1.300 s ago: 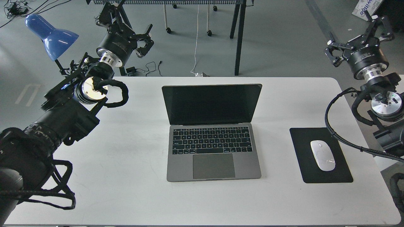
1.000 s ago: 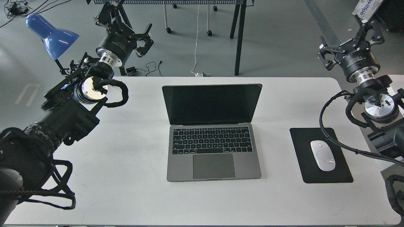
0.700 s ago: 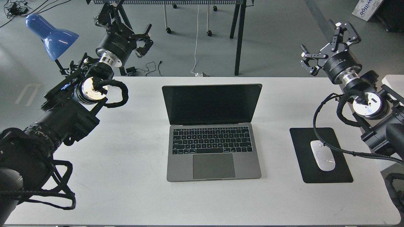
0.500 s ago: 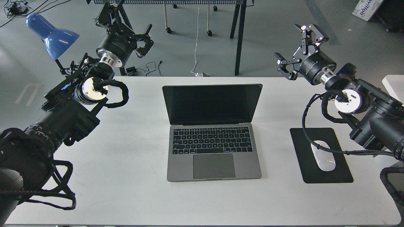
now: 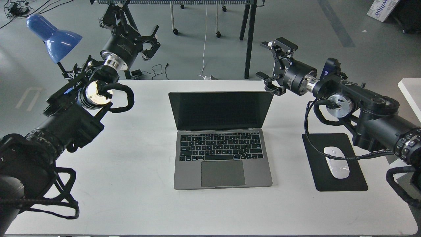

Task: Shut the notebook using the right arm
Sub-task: 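Push the laptop screen's top edge away from the robot and down with the right gripper, then press the lid down flat onto the keyboard with the right gripper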

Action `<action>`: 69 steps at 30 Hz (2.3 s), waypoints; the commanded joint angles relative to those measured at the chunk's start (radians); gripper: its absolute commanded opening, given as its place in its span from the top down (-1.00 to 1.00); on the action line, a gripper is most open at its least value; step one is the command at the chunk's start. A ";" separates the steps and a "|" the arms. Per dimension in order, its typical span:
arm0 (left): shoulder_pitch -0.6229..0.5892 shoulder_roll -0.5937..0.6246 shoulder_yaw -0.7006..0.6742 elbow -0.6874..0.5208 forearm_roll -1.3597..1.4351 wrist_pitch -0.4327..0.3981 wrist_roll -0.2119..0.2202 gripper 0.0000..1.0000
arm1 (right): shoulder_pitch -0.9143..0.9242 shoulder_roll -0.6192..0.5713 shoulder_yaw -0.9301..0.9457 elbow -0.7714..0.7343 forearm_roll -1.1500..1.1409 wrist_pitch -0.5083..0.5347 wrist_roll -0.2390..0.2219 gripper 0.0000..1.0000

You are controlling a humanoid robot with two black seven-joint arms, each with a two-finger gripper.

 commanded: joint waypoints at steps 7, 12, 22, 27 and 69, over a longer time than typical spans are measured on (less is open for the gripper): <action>0.001 0.000 0.000 -0.001 0.000 0.000 0.000 -1.00 | 0.000 -0.081 -0.103 0.184 -0.008 0.007 0.000 -1.00; 0.001 0.000 0.000 -0.001 0.000 0.000 0.000 -1.00 | 0.000 -0.096 -0.151 0.261 -0.011 0.007 0.000 -1.00; 0.001 0.000 0.000 -0.001 0.000 0.000 0.000 -1.00 | -0.023 -0.095 -0.211 0.286 -0.098 0.005 0.000 -1.00; 0.001 0.000 0.000 -0.001 0.000 0.000 0.000 -1.00 | -0.037 -0.095 -0.237 0.286 -0.133 0.005 0.000 -1.00; 0.002 0.000 0.001 -0.001 0.002 0.000 0.000 -1.00 | -0.168 -0.084 -0.323 0.283 -0.330 -0.073 0.002 -1.00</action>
